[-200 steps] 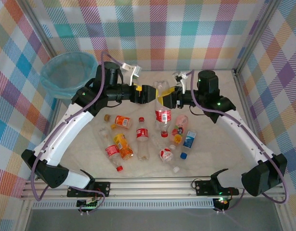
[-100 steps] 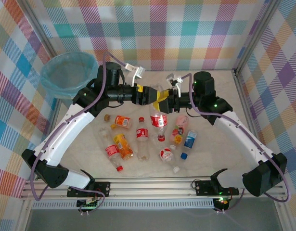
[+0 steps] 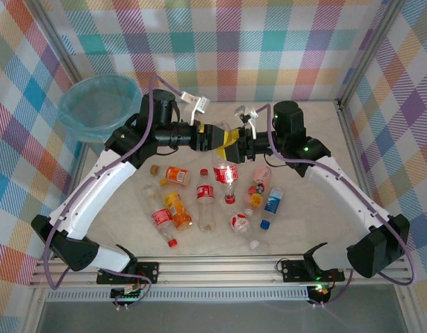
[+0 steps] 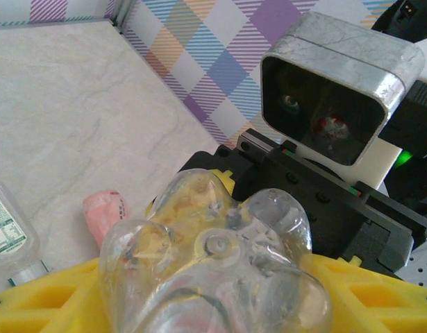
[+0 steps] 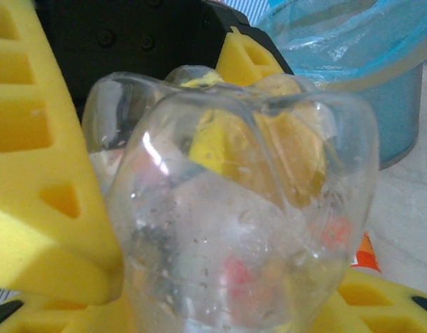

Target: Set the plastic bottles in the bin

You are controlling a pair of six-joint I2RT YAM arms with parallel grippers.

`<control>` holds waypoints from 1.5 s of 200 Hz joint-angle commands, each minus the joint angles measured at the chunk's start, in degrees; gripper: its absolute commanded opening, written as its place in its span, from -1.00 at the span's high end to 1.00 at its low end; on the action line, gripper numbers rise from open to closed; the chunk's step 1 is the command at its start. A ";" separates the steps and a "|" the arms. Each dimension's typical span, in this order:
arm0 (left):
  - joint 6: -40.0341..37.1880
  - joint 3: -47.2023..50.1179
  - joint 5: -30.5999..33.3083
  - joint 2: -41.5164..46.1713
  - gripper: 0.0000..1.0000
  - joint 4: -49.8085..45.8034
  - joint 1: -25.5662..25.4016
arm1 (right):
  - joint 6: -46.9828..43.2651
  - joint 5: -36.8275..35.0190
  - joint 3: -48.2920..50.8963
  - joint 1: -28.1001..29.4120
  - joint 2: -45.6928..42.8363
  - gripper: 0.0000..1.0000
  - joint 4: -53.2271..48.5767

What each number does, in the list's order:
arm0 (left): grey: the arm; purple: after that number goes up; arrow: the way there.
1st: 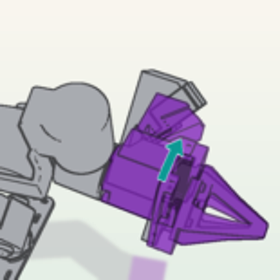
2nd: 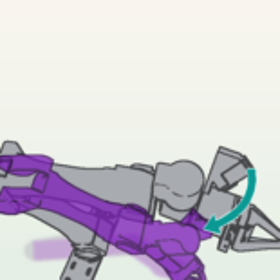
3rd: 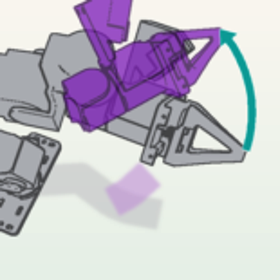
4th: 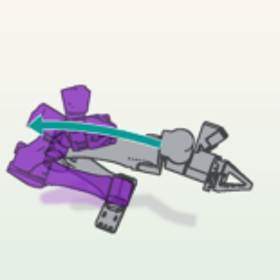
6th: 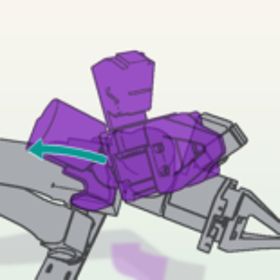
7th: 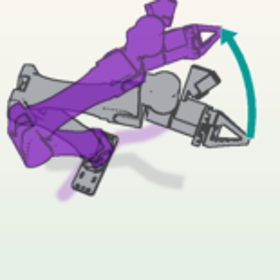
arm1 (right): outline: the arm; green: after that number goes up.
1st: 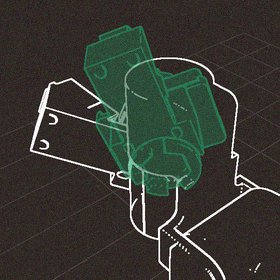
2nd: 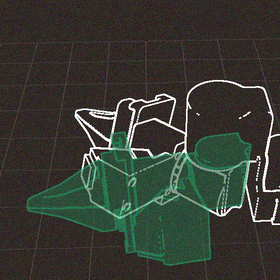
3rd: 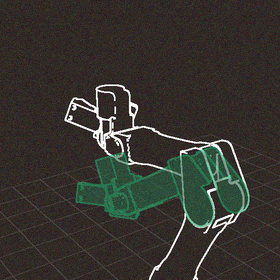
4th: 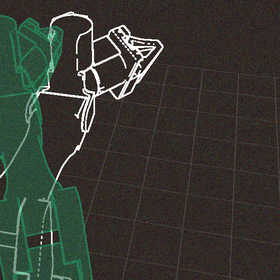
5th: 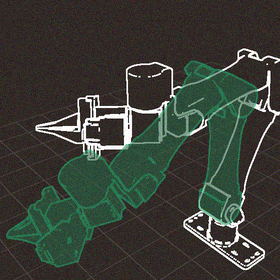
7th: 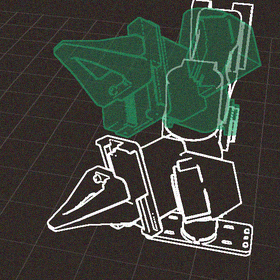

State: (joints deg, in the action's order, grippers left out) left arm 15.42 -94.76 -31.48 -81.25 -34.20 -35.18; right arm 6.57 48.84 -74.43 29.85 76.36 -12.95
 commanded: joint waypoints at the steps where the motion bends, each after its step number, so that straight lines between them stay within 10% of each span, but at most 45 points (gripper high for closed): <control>1: 0.07 -0.59 3.83 1.92 -0.07 0.50 -0.49 | -1.13 0.84 -2.69 0.61 -0.16 -0.18 0.63; 61: 1.34 -2.00 19.22 6.60 0.02 -0.56 -0.33 | 2.15 -9.25 -6.82 0.74 -0.92 -0.53 -2.42; 170: -10.94 -29.49 45.98 -1.38 0.04 -12.30 14.87 | 13.06 -21.17 -23.44 9.05 9.77 -0.46 -9.15; 300: -4.54 -36.78 37.37 -13.35 0.09 -5.47 46.17 | 14.99 -17.22 -67.26 21.75 51.83 -0.39 -15.61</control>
State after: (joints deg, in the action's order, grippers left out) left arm 9.54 -131.74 8.19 -91.31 -42.00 7.42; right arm 20.23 29.87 -136.05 51.03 124.33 -26.35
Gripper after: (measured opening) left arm 0.523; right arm 0.699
